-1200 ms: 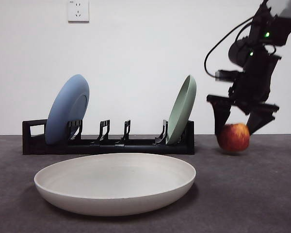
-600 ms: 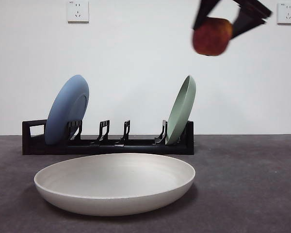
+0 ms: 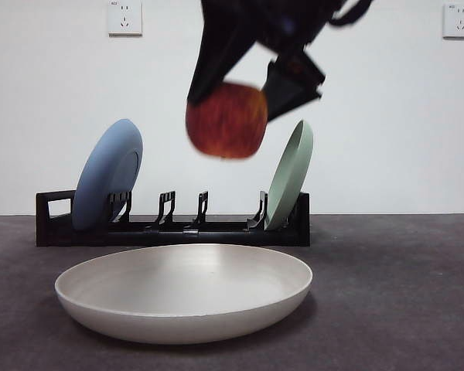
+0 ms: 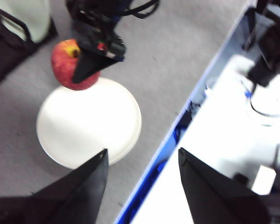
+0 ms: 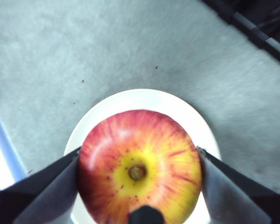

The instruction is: Take the yellow plate from the plate rack,put the plate on the table,take the apple from the table,put the apple in the plate

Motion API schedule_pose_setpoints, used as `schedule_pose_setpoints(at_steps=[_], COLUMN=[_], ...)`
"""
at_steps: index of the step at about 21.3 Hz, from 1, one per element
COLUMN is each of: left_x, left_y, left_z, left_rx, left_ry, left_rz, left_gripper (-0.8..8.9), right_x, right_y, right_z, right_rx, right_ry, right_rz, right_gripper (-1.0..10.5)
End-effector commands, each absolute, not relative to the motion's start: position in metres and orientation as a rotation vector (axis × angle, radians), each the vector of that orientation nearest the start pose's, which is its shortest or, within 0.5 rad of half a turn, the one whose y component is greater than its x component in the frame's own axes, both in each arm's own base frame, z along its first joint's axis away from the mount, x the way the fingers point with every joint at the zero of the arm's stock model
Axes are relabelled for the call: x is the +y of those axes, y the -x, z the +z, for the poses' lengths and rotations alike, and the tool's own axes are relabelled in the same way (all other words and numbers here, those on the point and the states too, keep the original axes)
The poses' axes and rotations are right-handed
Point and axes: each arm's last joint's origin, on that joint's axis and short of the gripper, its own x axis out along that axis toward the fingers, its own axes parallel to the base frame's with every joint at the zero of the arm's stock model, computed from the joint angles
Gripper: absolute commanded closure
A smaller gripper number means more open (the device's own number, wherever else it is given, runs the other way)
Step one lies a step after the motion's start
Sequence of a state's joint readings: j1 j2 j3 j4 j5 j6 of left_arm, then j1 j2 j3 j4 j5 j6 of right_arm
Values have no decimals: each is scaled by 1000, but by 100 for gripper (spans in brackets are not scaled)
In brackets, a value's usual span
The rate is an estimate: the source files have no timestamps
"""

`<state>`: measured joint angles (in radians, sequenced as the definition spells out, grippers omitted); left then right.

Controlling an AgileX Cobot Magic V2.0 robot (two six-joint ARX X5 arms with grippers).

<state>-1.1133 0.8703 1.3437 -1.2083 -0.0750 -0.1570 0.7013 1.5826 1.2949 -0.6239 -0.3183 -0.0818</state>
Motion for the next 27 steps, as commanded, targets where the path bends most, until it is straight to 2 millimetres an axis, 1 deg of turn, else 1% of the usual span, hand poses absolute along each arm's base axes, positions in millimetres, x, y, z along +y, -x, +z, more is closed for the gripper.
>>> schedule_pose_setpoints(at_steps=[1, 4, 7, 13, 15, 19, 20, 21, 22, 24, 25, 26, 27], left_x=[-99, -99, -100, -101, -101, -101, -102, -102, -102, -102, -102, -102, -102], left_y=[-49, -47, -46, -45, -45, -45, -46, -46, -46, -46, -46, -46, -46], left_z=[403, 403, 403, 400, 400, 399, 399, 399, 399, 399, 399, 399, 399], left_rx=[739, 763, 774, 818, 820, 820, 823, 823, 824, 824, 824, 824, 824], left_ry=[-312, -309, -309, -328, -329, -330, -331, -331, -332, -332, -332, -332, -332], left_rz=[-985, -1057, -1128, -1136, -1135, -1135, -1135, -1135, -1135, -1135, -1134, -1134, -1135], left_gripper=[562, 562, 562, 562, 562, 562, 562, 562, 562, 562, 562, 562, 562], right_x=[230, 235, 240, 251, 252, 252, 252, 251, 250, 250, 250, 251, 251], right_y=[-243, -233, -225, -231, -232, -231, -230, -229, -229, -228, -229, -229, -230], right_z=[260, 236, 218, 182, 177, 175, 175, 174, 174, 173, 174, 174, 175], right_rx=[900, 889, 903, 1002, 1020, 1027, 1038, 1050, 1060, 1074, 1072, 1068, 1062], right_ry=[214, 229, 255, 287, 298, 310, 314, 318, 319, 307, 303, 297, 294], right_rz=[991, 998, 986, 958, 946, 921, 921, 918, 916, 907, 906, 905, 907], right_gripper=[959, 959, 959, 959, 959, 957, 934, 877, 791, 523, 429, 405, 405])
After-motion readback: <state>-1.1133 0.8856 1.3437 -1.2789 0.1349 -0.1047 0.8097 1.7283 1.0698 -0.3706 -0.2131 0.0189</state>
